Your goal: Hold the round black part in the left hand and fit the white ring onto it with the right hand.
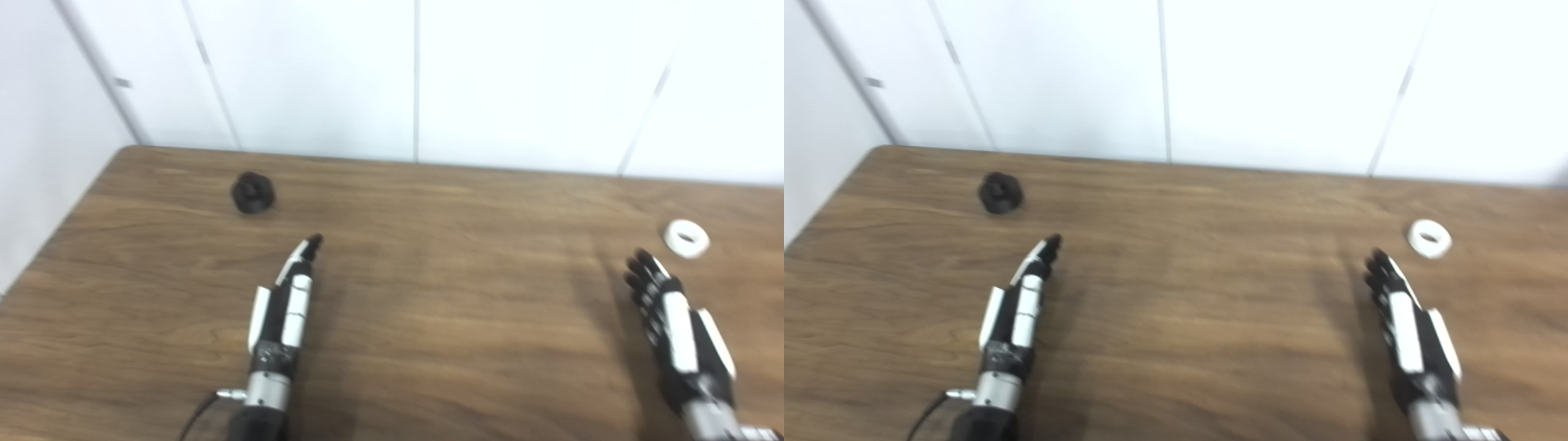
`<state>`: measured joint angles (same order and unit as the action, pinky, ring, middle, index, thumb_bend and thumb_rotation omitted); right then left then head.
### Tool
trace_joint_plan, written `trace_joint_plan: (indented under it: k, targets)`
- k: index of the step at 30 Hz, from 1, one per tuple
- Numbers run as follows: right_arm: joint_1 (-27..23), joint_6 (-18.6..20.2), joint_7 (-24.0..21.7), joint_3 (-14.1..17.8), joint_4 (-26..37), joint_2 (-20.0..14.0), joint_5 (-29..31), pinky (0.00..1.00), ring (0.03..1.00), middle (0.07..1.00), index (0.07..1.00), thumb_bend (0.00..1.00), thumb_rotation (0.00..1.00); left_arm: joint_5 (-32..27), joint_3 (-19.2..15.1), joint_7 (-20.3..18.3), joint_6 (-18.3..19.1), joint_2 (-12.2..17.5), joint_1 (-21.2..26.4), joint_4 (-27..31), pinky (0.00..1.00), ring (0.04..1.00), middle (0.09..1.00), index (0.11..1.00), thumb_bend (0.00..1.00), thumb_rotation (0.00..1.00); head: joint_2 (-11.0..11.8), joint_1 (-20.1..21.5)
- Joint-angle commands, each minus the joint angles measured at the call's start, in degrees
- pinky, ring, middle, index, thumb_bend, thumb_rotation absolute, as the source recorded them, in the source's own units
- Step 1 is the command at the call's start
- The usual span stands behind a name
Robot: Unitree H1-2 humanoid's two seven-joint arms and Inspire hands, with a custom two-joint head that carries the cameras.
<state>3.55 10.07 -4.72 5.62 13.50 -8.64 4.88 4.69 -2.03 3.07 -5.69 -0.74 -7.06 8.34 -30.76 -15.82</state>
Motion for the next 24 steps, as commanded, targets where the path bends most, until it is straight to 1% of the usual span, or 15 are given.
trace_joint_plan:
  k: [1, 3, 6, 10, 13, 16, 19, 21, 24]
  targets:
    - [-0.6, -3.3, -0.7, 0.5, 0.2, -0.5, 1.3, 1.0, 0.946, 0.943, 0.951, 0.54, 1.0, 0.7, 0.9, 1.0, -2.5, -1.3, 0.1, -2.3, 1.0, 0.979, 0.953, 0.908, 0.51, 1.0, 0.9, -1.6]
    - [-0.6, -3.9, -1.1, 0.5, -0.6, -0.8, 1.6, 1.0, 0.953, 0.945, 0.952, 0.53, 1.0, 1.0, 1.1, 1.3, -2.8, -1.7, 0.2, -2.8, 1.0, 0.974, 0.948, 0.907, 0.52, 1.0, 1.7, -2.5]
    - [-0.7, -5.0, -1.7, 0.5, -1.7, -1.4, 1.9, 1.0, 0.967, 0.956, 0.963, 0.52, 1.0, 1.2, 1.4, 1.8, -3.6, -2.1, 0.3, -3.6, 1.0, 0.968, 0.943, 0.905, 0.51, 1.0, 2.9, -3.9]
    - [-0.8, -6.1, -2.8, 0.4, -3.4, -2.3, 2.5, 1.0, 0.997, 0.979, 0.984, 0.56, 1.0, 1.1, 1.6, 1.9, -4.5, -2.5, 0.5, -5.0, 1.0, 0.969, 0.943, 0.903, 0.49, 0.99, 4.5, -5.5]
    - [-1.1, -7.2, -2.8, 0.5, -4.1, -2.4, 2.7, 1.0, 1.0, 0.987, 0.994, 0.55, 1.0, 1.8, 1.9, 2.2, -5.3, -2.8, 0.5, -5.9, 1.0, 0.967, 0.941, 0.904, 0.48, 0.98, 5.3, -7.1]
    - [-0.6, -5.6, -1.1, 0.7, -2.7, -1.8, 1.4, 1.0, 0.975, 0.955, 0.965, 0.52, 1.0, 2.3, 2.2, 2.4, -5.7, -3.2, 0.6, -6.6, 1.0, 0.969, 0.94, 0.906, 0.49, 0.96, 5.8, -7.8]
    - [-0.3, -5.3, -1.0, 0.8, -2.6, -1.7, 1.4, 1.0, 0.981, 0.955, 0.962, 0.5, 1.0, 2.7, 2.3, 2.9, -6.4, -3.8, 0.7, -7.3, 1.0, 0.967, 0.937, 0.905, 0.5, 0.94, 5.9, -7.8]
    - [-0.2, -4.9, -0.9, 0.8, -2.5, -1.9, 0.9, 1.0, 0.985, 0.953, 0.958, 0.5, 1.0, 3.0, 2.3, 3.2, -6.0, -4.1, 0.7, -7.3, 1.0, 0.969, 0.938, 0.904, 0.52, 0.93, 5.5, -7.5]
    - [-0.1, -5.6, -1.3, 0.9, -3.0, -2.2, 0.7, 1.0, 0.984, 0.948, 0.956, 0.51, 1.0, 3.6, 2.5, 3.4, -4.8, -4.6, 0.6, -6.6, 1.0, 0.975, 0.942, 0.906, 0.53, 0.93, 5.0, -7.3]
